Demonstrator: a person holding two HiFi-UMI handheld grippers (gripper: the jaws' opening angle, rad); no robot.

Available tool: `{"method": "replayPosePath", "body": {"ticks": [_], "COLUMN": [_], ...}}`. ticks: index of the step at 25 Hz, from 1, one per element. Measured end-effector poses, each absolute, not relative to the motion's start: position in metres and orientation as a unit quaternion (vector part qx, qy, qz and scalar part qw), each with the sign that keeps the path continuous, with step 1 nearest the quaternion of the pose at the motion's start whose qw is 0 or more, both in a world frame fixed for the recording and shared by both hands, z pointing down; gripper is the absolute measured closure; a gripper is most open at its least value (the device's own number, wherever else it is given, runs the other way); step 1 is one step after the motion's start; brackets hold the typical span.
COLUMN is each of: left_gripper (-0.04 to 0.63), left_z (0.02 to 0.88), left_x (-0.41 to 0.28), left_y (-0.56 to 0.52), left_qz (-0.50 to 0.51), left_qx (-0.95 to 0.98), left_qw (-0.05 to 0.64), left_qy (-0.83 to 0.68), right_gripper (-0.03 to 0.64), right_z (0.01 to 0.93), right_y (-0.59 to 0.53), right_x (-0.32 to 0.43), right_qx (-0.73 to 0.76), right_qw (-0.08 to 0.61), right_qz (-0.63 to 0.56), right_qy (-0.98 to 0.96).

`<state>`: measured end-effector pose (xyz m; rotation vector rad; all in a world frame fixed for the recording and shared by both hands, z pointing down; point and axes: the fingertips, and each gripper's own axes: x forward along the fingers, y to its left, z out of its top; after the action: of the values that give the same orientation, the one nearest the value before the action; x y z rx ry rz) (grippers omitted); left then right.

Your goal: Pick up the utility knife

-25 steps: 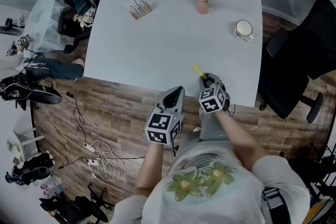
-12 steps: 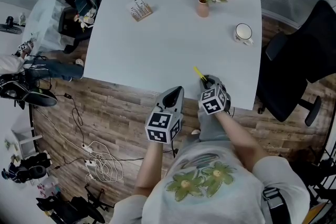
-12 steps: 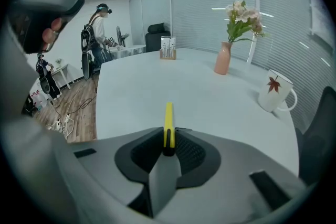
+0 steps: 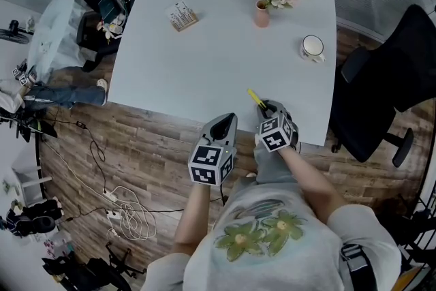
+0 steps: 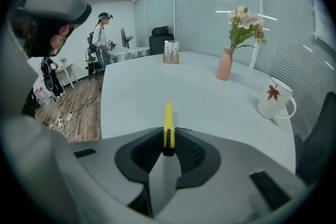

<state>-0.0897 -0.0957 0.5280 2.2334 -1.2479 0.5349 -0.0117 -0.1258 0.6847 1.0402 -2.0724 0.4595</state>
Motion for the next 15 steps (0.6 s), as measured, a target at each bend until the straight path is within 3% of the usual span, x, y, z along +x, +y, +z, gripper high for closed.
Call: {"method": "replayPosePath", "body": {"ticks": [15], "left_gripper": [0.594], "left_z": [0.517], "left_x": [-0.076], "left_y": [-0.105], "left_qz": [0.182], "left_qx": [0.830], "left_qw": [0.245], "left_qy": [-0.468], "right_gripper": [0.549], "right_z": [0.667], "right_y": [-0.122], "right_x": [-0.003], "right_qx": [0.386], "right_qw": [0.373], "right_qz": [0.164], "right_qy": [-0.827]}}
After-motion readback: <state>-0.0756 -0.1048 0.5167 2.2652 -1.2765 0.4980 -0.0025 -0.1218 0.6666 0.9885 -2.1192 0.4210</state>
